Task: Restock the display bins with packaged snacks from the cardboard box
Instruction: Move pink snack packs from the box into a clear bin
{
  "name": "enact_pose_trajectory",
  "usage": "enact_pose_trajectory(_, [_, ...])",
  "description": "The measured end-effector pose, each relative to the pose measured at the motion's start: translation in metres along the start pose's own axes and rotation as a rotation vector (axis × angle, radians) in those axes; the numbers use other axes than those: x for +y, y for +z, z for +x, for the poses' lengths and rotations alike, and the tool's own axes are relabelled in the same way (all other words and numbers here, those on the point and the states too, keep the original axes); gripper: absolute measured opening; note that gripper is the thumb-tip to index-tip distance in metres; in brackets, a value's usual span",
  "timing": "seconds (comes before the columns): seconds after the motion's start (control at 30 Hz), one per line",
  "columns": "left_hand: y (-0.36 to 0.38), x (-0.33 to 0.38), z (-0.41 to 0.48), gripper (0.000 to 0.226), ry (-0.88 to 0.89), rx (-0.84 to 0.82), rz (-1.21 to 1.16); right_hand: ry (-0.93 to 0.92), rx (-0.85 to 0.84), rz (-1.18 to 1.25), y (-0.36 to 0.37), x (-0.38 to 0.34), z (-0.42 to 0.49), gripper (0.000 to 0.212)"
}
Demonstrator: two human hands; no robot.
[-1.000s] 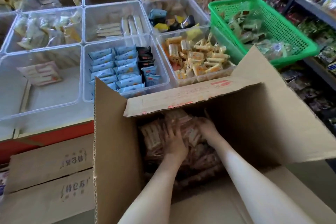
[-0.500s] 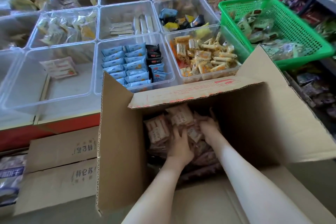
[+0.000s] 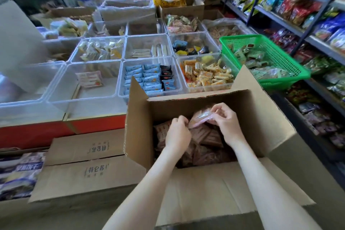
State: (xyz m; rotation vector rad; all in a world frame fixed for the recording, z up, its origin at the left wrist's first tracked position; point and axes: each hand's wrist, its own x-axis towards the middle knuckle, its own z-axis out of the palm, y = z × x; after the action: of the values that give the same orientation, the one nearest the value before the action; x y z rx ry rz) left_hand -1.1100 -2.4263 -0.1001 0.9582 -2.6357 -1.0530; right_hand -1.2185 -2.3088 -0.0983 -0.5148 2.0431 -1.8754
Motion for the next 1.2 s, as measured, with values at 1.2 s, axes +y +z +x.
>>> enact_pose_trajectory(1.2, [-0.335, -0.244, 0.095, 0.037, -0.35, 0.301, -1.062, 0.097, -0.386, -0.08, 0.39, -0.111, 0.052, 0.032])
